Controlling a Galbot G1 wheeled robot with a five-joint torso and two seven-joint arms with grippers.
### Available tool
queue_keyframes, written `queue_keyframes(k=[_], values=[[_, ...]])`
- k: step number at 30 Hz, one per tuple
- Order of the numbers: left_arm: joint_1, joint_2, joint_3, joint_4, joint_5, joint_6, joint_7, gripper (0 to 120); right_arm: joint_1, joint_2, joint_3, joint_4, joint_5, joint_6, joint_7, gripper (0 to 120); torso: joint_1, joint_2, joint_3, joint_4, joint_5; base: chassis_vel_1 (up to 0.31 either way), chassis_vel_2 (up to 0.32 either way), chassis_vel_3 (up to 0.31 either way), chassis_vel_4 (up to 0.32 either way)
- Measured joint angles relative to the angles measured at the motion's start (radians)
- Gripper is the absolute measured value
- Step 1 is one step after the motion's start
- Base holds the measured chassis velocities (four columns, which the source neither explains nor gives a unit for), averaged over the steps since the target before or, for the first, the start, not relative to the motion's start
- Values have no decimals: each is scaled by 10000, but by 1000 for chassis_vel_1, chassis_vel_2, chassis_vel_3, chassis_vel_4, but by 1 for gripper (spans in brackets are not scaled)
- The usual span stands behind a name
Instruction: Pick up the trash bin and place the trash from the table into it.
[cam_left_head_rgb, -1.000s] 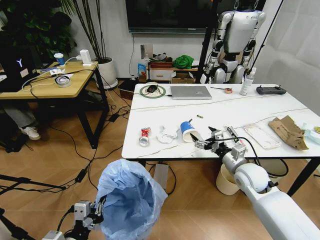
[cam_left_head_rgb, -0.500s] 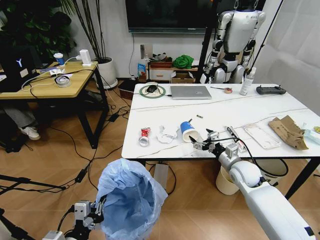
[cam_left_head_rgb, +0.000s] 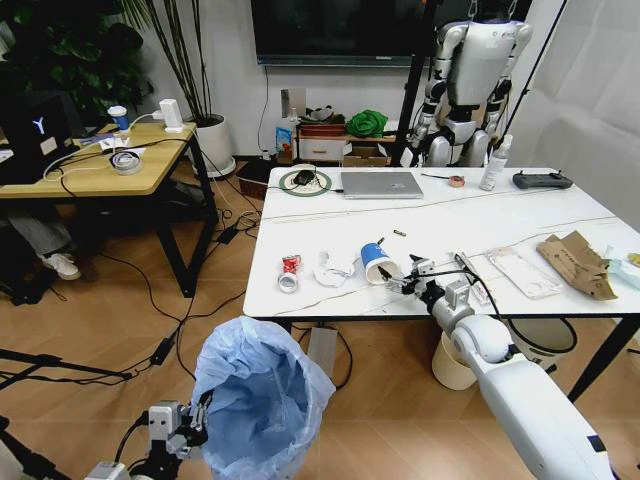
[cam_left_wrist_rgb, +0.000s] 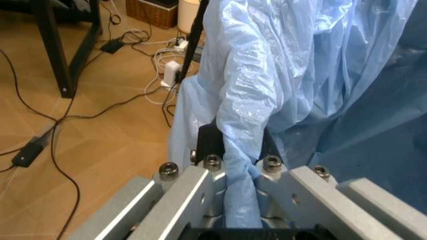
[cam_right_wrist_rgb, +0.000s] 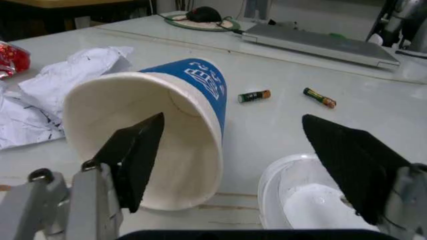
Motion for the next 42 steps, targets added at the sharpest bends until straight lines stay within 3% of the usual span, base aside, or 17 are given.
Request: queue_keyframes(k=[10,17,19,22,28,35,40,42], values=[[-41,73,41,22,-35,7,-13,0,155,124,-204,-157,91,7,8,39,0,0,0,1,-1,0,0,0,0],[-76,280,28,40,-199,24,-30,0,206,244,-254,-246,116,29,8,15,0,0,0,0,-1,0,0,0,0],[-82,295,29,40,-210,26,-33,0,213,255,-255,-252,122,31,8,14,0,0,0,0,-1,0,0,0,0],[-128,429,152,38,-261,72,-82,0,249,289,-268,-254,326,61,31,0,0,-1,0,1,0,0,0,0,0],[-260,745,400,15,-382,148,-141,0,127,0,-135,263,981,182,50,0,0,-1,0,1,0,0,0,0,0],[-615,1348,892,-21,-704,314,-262,0,-811,-1135,455,2729,2912,266,52,0,-1,-1,-2,0,-2,0,0,0,0],[-792,1755,1258,40,-901,423,-419,0,-2226,-2212,1034,4989,4212,296,-11,0,-2,0,-2,-1,-1,0,0,0,0],[-815,1788,1290,37,-943,447,-447,0,-2352,-2309,1070,5176,4282,296,-28,0,-2,0,-2,-2,0,0,0,0,0]])
